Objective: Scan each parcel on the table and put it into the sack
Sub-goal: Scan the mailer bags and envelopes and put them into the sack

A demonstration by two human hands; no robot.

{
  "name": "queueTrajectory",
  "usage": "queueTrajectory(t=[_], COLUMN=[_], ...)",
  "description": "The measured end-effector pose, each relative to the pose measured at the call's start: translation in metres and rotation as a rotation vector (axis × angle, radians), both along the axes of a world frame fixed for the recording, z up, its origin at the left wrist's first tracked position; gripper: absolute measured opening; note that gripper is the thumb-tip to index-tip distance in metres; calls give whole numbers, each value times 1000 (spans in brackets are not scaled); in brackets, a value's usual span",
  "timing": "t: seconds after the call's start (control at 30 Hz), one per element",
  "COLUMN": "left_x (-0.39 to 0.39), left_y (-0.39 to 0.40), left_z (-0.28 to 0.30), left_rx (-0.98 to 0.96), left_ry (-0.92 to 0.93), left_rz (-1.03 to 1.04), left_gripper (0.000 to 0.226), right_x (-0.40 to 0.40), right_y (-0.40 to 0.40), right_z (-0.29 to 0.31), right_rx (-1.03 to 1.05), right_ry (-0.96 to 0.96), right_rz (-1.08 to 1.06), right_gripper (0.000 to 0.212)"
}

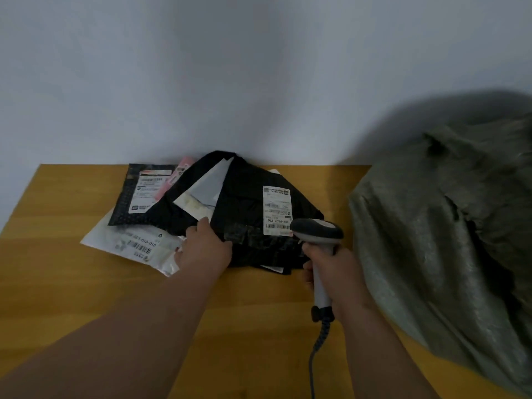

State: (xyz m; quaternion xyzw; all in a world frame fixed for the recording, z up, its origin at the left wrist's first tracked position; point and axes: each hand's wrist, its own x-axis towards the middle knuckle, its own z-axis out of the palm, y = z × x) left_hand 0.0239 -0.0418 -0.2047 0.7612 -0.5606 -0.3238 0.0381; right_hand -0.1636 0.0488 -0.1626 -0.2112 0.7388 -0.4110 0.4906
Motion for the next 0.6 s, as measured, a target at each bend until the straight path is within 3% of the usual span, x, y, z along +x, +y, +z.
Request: queueTrajectory(t=[0.2, 0.37, 0.6], left_x=[-4, -10, -2], left_y=[-11, -22, -3], left_z=[-16, -19, -4], left_rx=[-28, -46, -200], left_ry=[35, 96, 298], left_rz=[108, 66, 197], left_gripper=[55, 5, 34], right_x=[-3, -2, 4], right_y=[-11, -12, -4], right_z=[-16, -18, -4], right_rx=[44, 52, 31], right_ry=[11, 3, -45], right_rz=[13, 2, -5], right_gripper=[17, 16, 12])
